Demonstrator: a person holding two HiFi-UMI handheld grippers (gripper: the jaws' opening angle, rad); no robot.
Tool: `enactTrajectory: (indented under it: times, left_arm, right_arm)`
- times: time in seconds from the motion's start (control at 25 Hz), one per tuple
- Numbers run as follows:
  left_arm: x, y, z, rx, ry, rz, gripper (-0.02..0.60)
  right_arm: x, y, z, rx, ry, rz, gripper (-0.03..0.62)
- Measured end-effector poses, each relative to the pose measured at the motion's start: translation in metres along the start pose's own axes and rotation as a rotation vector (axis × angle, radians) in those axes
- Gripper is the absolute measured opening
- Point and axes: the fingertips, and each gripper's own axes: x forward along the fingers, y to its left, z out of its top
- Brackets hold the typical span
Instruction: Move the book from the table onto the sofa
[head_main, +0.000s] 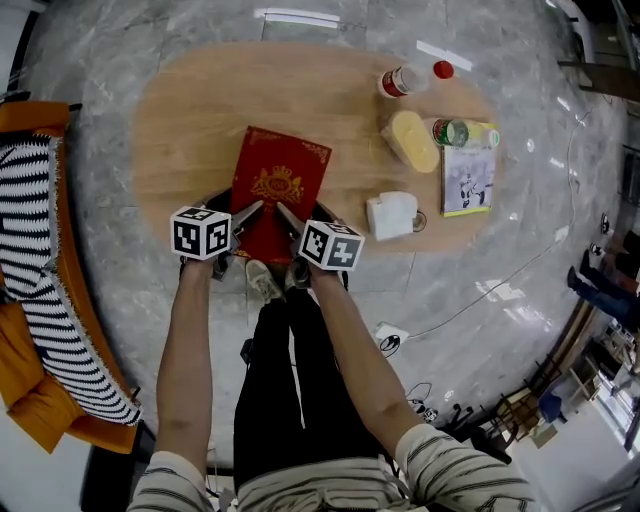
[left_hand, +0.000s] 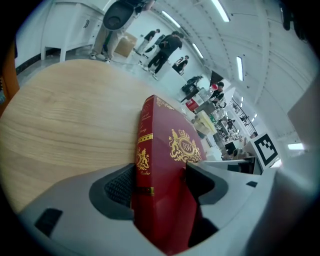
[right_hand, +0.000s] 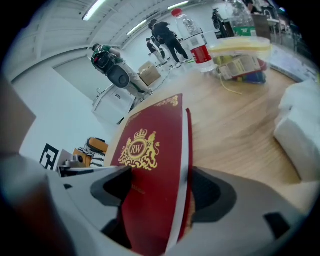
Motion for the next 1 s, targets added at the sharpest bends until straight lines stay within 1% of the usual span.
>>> enactTrajectory:
  times: [0.16, 0.2, 0.28, 0.36, 0.52, 0.68, 0.8, 1.0]
  left_arm:
    - [-0.001, -0.005, -0.008, -0.022, -0.009, 0.019, 0.311]
    - [-0.001, -0.007, -0.009, -0.02, -0.008, 0.024, 0.311]
    - [-0.002, -0.01, -0.011, -0.021, -0.008, 0.038, 0.311]
    - [-0.005, -0.011, -0.014, -0.04, -0.013, 0.045, 0.311]
    - [-0.015, -0.018, -0.011, -0.053, -0.039, 0.054, 0.311]
    - [-0.032, -0.029, -0.009, -0.063, -0.068, 0.079, 0.311]
    - [-0.048, -0.041, -0.003, -0.073, -0.097, 0.081, 0.311]
    - [-0.077, -0.066, 0.005, -0.058, -0.135, 0.091, 0.311]
  right_arm:
    - [-0.003, -0.001, 0.0, -0.04, 0.026, 0.002, 0.368]
    - [-0.004, 0.0, 0.001, -0.048, 0.026, 0.003, 0.35]
    - [-0.005, 0.001, 0.001, -0.061, 0.032, 0.004, 0.351]
    - [-0.007, 0.003, 0.0, -0.068, 0.041, 0.005, 0.351]
    - [-0.016, 0.013, 0.005, -0.108, 0.035, 0.011, 0.351]
    - [-0.029, 0.025, 0.008, -0.122, 0.036, 0.03, 0.351]
    - [-0.045, 0.038, 0.014, -0.144, 0.027, 0.038, 0.351]
    - [-0.076, 0.059, 0.022, -0.163, 0.014, 0.047, 0.351]
